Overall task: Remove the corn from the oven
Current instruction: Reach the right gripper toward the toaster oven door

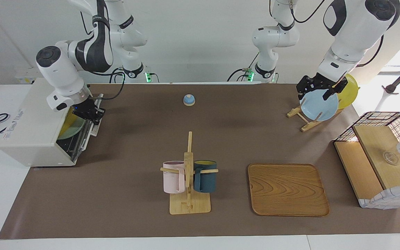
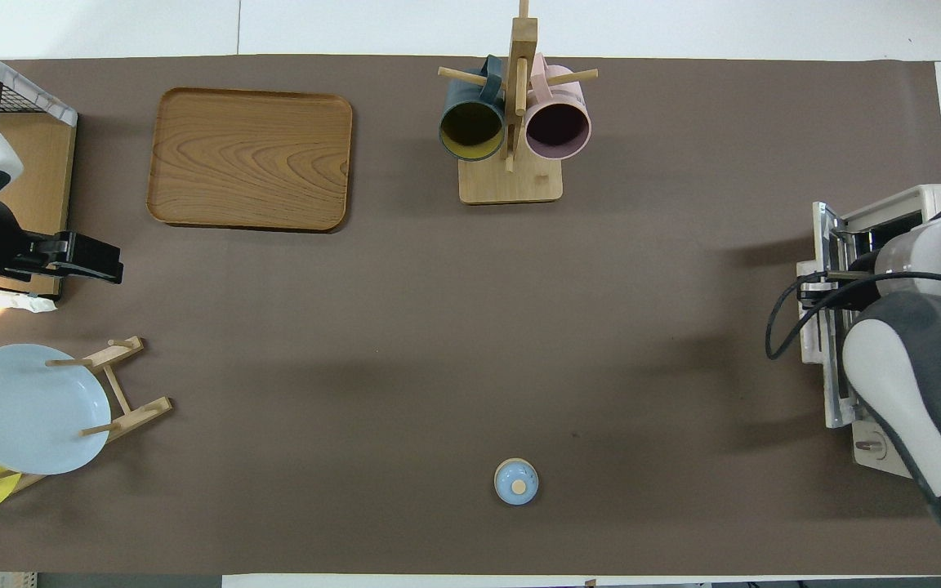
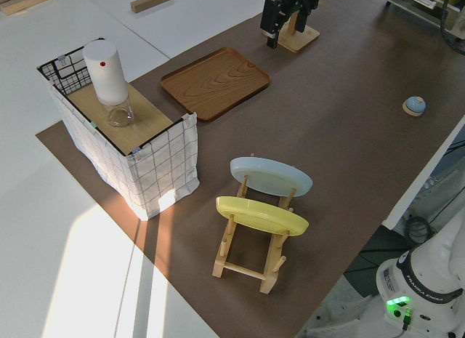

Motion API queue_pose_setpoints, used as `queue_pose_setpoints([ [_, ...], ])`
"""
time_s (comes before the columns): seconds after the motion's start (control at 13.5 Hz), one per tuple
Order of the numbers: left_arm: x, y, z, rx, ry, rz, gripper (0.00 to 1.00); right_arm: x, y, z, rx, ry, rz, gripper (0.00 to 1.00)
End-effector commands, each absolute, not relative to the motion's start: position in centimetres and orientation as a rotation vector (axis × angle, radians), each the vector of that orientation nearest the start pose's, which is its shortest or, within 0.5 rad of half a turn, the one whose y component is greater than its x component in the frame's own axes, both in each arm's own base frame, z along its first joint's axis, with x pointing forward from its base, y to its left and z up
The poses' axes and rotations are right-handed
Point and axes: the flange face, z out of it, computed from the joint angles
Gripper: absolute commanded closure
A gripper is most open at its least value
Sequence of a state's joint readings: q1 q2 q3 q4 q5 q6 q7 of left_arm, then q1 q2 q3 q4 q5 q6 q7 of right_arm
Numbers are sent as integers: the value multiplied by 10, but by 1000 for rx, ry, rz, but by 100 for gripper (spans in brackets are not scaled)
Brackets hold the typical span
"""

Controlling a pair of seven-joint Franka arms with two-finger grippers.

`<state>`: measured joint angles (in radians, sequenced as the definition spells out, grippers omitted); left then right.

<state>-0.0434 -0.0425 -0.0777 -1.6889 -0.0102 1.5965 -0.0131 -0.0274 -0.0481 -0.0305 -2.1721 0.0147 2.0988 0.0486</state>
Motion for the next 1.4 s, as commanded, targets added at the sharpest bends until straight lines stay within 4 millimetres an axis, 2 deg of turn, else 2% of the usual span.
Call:
queue_pose_setpoints([
  [0.0, 536, -64, 597, -3117, 178, 73, 0, 521, -43, 364, -3136, 203, 58, 100],
  [0.15, 536, -64, 597, -3117, 178, 70, 0, 520, -42, 349, -3137, 203, 27, 100],
  [0.3, 536, -64, 597, -3117, 178, 73, 0, 514, -26, 329, -3140, 158, -26, 100],
  [0.59, 536, -64, 597, -3117, 178, 73, 0, 516, -23, 303, -3141, 154, 7, 100],
  [0.74, 536, -64, 597, -3117, 178, 73, 0, 519, -17, 306, -3128, 177, -2, 100],
  [1.03, 536, -63, 597, -3117, 175, 73, 0, 527, 11, 314, -3126, 163, 18, 98],
  [1.11, 536, -64, 597, -3117, 178, 73, 0, 529, 13, 318, -3127, 158, 30, 81],
  [1.18, 536, -64, 597, -3117, 178, 73, 0, 531, 20, 327, -3120, 146, 31, 70],
  [1.26, 536, -64, 597, -3117, 178, 73, 0, 535, 32, 338, -3101, 137, 43, 53],
  [1.33, 536, -64, 597, -3117, 178, 73, 0, 539, 35, 358, -3095, 129, 60, 46],
])
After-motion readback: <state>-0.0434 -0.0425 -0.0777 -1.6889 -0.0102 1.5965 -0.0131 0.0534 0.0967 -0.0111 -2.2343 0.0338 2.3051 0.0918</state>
